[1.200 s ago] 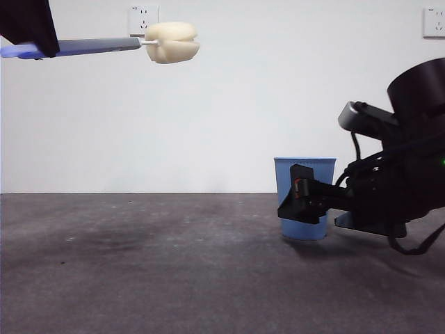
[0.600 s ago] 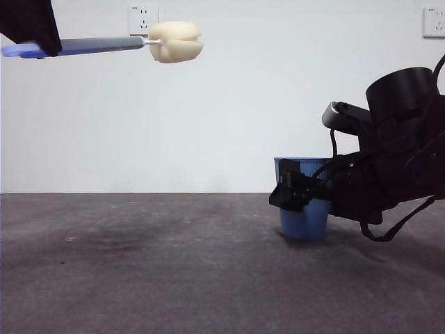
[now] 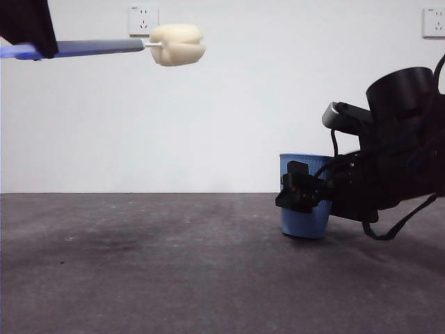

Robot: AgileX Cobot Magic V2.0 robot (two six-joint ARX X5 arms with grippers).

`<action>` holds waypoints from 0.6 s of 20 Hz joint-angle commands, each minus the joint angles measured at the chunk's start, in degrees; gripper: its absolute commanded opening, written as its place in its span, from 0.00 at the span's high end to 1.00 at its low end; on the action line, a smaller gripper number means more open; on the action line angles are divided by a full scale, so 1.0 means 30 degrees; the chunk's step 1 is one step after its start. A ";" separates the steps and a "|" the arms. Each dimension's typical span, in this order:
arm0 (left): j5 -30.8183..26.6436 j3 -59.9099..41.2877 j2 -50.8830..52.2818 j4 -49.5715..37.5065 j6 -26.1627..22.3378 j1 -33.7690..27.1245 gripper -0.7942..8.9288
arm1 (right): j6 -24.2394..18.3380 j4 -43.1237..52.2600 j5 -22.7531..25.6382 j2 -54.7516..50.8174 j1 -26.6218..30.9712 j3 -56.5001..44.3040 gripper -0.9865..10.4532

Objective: Pick up the cup brush,pick up the cup,insert the brush into the cup,clean the cup,put the cup brush back,put the cup back to the fixed position on the table

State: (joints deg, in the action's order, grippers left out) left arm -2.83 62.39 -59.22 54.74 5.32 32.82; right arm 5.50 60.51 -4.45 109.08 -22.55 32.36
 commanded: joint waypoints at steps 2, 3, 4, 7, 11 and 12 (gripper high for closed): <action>-0.0036 0.0007 0.0022 0.0452 -0.1814 0.0007 0.93 | -0.1617 -0.3628 -0.0015 -0.3264 -0.0481 0.0029 0.93; -0.0051 0.0007 0.0022 0.0444 -0.2251 0.0007 0.93 | -0.2390 -0.5362 0.0000 -0.4583 -0.0590 0.0073 0.93; -0.0066 0.0007 0.0022 0.0437 -0.2710 0.0007 0.93 | -0.3133 -0.7752 0.0051 -0.5894 -0.0736 0.0306 0.93; -0.0029 0.0007 -0.0102 0.0656 -0.4488 0.0007 0.93 | -0.5319 -1.5460 0.0255 -0.8714 -0.1071 0.1639 0.93; -0.0015 0.0007 -0.1005 0.1734 -0.7038 0.0007 0.93 | -0.7650 -2.2855 0.2463 -0.9581 -0.1945 0.3300 0.93; -0.0007 0.0007 -0.1290 0.2098 -0.7592 0.0015 0.93 | -0.8524 -2.4196 0.3184 -0.9581 -0.2302 0.3519 0.93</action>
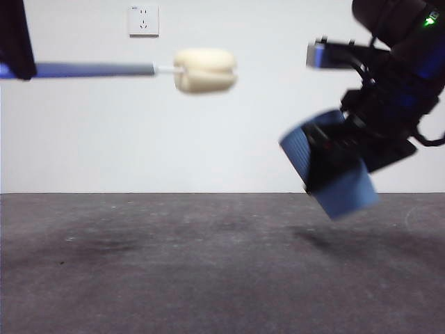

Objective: Pick up the cup brush,pick up the cup,insert the brush into the cup,clean the cup,put the cup brush back,put the cup back to the fixed position on the table

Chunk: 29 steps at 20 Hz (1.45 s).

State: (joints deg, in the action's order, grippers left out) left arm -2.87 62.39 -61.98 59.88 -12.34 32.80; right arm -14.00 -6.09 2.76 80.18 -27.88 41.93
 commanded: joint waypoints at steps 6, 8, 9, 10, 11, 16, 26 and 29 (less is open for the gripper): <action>0.0175 0.0000 -0.1829 0.1566 -0.3475 0.0066 0.93 | -0.7431 -0.5705 0.5967 0.0051 -0.3475 0.0590 0.93; 0.0860 0.0000 -0.1974 0.1960 -0.3898 0.0095 0.93 | -0.8480 -0.5748 0.7213 0.0051 -0.4175 0.0743 0.93; 0.1341 0.0000 -0.2055 0.2244 -0.4044 0.0168 0.93 | -0.8990 -0.5770 0.7810 0.0051 -0.4401 0.0976 0.93; 0.1552 -0.0007 -0.2062 0.2361 -0.4044 0.0240 0.93 | -0.9530 -0.5872 0.8320 0.0051 -0.4554 0.1297 0.93; 0.1581 -0.0007 -0.2062 0.2441 -0.4044 0.0306 0.93 | -1.0134 -0.6025 0.8816 0.0051 -0.4641 0.1661 0.93; 0.2361 -0.0007 -0.2062 0.2433 -0.4044 0.0729 0.93 | -1.3019 -0.6360 1.0797 0.0051 -0.4648 0.2922 0.93; 0.2659 -0.0007 -0.3424 0.2098 -0.3956 0.1494 0.93 | -1.4309 -0.5909 1.1213 0.0051 -0.6717 0.2943 0.93; 0.2754 -0.0007 -0.4182 0.1151 -0.3570 0.2441 0.93 | -1.4520 -0.5931 1.1220 0.0051 -0.7315 0.2943 0.93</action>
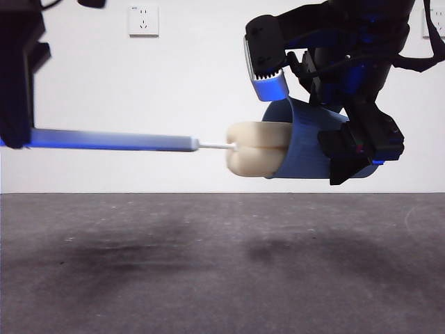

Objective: Pick up the cup brush,pick up the cup,insert the brush into the cup,clean the cup,put the cup brush back,put the cup back to the fixed position on the table

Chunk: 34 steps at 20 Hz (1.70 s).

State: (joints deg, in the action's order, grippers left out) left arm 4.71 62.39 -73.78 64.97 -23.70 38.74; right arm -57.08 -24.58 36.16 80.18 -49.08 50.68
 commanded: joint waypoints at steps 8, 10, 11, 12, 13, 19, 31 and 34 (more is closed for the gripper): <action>0.1195 -0.0007 -0.1275 -0.3075 0.1566 0.2018 0.93 | -0.0699 0.0248 -0.0029 0.0058 -0.3293 0.0029 0.93; 0.1501 0.0000 -0.1275 -0.3198 0.1902 0.2229 0.93 | -0.0605 0.0240 0.0117 0.0058 -0.3519 0.0029 0.93; 0.1494 -0.0007 -0.1239 -0.3016 0.1909 0.2237 0.93 | -0.0532 0.0153 0.0379 0.0058 -0.3504 0.0029 0.93; 0.1443 0.0000 -0.1151 -0.2565 0.1902 0.2215 0.93 | -0.0488 -0.0007 0.0867 0.0058 -0.3446 0.0029 0.93; 0.1275 0.0000 -0.1049 -0.2098 0.1851 0.2157 0.93 | -0.0488 -0.0262 0.1173 0.0058 -0.3293 0.0029 0.93; -0.0765 0.0000 0.0503 0.0372 0.1843 0.1836 0.93 | 0.0299 -0.0976 0.1523 0.0051 -0.2069 0.0029 0.93; -0.0736 -0.0007 0.1188 0.1122 0.1829 0.1428 0.93 | 0.0379 -0.0590 0.1421 0.0051 -0.1690 0.0029 0.93; 0.0102 0.0000 0.1093 0.0109 0.1836 0.1428 0.93 | 0.0364 -0.0255 0.1348 0.0051 -0.1931 0.0029 0.93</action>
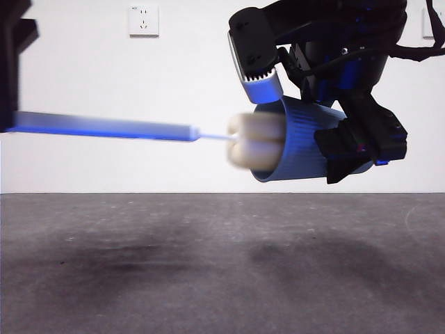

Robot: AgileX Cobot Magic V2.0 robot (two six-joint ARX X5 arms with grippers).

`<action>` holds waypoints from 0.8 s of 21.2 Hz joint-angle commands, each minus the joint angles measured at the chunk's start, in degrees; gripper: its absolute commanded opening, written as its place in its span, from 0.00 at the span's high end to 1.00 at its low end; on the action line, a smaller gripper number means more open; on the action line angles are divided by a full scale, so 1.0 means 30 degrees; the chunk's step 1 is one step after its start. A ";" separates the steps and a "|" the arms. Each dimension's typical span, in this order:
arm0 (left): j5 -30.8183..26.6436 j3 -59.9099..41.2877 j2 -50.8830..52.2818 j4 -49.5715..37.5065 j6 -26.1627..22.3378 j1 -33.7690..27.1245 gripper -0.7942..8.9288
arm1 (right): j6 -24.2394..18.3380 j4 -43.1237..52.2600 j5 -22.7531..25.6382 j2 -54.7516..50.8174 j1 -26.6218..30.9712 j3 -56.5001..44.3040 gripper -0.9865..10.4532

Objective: Pick up the cup brush,pick up the cup,insert the brush into the cup,clean the cup,put the cup brush back,put the cup back to the fixed position on the table

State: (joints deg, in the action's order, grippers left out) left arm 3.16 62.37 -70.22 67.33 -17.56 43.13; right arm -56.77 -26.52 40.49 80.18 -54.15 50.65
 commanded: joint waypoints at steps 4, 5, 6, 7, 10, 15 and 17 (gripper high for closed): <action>0.1625 0.0007 -0.0597 -0.2047 -0.0197 0.0015 0.93 | 0.0270 0.0627 -0.0590 0.0051 -0.0976 0.0036 0.93; 0.1647 0.0000 -0.0721 -0.2266 -0.0175 0.0015 0.93 | 0.0270 0.0729 -0.0605 0.0051 -0.1137 0.0036 0.93; 0.1647 0.0000 -0.0852 -0.2433 -0.0138 0.0022 0.93 | 0.0262 0.0831 -0.0714 0.0051 -0.1290 0.0036 0.93; 0.1647 0.0000 -0.0991 -0.2579 -0.0138 0.0022 0.93 | 0.0270 0.0903 -0.0962 0.0051 -0.1472 0.0036 0.93; 0.1639 0.0007 -0.1297 -0.2798 0.0036 0.0022 0.93 | 0.0335 0.1209 -0.1086 0.0051 -0.1821 0.0036 0.93; 0.1566 0.0000 -0.1319 -0.2827 0.0284 0.0022 0.93 | 0.0401 0.1239 -0.0903 0.0051 -0.1865 0.0036 0.93; 0.1421 0.0000 -0.1319 -0.2477 0.0284 0.0000 0.93 | 0.0481 0.1100 -0.0707 0.0051 -0.1821 0.0036 0.93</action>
State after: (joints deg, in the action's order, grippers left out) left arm 6.92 62.35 -73.82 61.04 -16.91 43.13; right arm -56.42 -24.18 39.07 80.18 -58.92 50.68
